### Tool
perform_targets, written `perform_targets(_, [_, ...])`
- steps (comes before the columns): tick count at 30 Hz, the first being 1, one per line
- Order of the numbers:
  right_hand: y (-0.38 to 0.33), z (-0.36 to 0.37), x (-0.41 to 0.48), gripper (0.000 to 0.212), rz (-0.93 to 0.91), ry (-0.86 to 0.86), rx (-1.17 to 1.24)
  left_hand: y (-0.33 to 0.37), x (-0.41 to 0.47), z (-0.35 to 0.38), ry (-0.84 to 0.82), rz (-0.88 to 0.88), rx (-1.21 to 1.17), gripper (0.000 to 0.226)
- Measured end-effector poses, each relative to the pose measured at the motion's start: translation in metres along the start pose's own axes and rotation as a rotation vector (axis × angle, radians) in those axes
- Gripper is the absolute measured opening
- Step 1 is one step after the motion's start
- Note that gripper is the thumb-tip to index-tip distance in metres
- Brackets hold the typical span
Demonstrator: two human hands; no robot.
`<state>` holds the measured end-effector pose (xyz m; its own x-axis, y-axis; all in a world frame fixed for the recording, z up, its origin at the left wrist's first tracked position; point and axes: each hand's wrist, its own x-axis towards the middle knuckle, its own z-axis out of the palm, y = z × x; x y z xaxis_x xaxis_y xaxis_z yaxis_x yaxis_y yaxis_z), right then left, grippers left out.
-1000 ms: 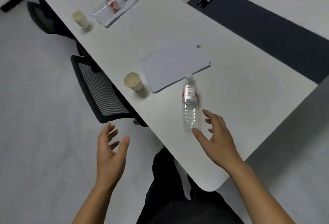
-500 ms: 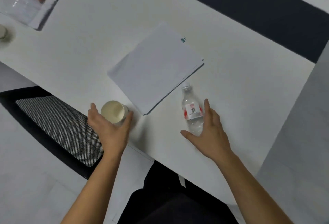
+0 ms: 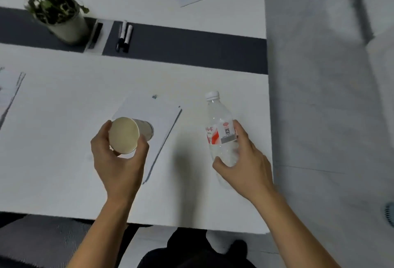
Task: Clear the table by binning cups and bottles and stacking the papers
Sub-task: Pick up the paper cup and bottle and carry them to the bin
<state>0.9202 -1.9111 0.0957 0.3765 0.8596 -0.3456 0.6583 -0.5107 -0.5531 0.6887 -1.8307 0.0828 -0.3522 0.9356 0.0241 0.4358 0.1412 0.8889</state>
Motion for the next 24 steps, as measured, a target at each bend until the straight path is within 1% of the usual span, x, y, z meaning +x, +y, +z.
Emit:
perform_targets(5, [0.072, -0.06, -0.07, 0.091, 0.17, 0.291, 0.108, 0.069, -0.068, 0.046, -0.244, 0.18, -0.14, 0.071])
perform_targets(10, [0.17, -0.101, -0.196, 0.088, 0.34, 0.545, 0.255, 0.126, -0.196, 0.069, -0.498, 0.353, -0.237, 0.071])
perform_targets(14, [0.249, -0.111, -0.315, 0.086, 0.503, 0.717, 0.441, 0.142, -0.314, 0.065, -0.655, 0.398, -0.293, 0.067])
perform_targets(17, [0.305, -0.114, -0.381, 0.089, 0.608, 0.853, 0.529, 0.148, -0.387, 0.079, -0.779, 0.438, -0.283, 0.068])
perform_targets(20, [0.355, -0.121, -0.424, 0.088, 0.65, 0.984, 0.565, 0.16, -0.452, 0.102, -0.878, 0.507, -0.273, 0.076])
perform_targets(24, [0.403, -0.135, -0.46, 0.088, 0.689, 1.118, 0.617, 0.179, -0.529, 0.124, -1.038, 0.582, -0.297, 0.072])
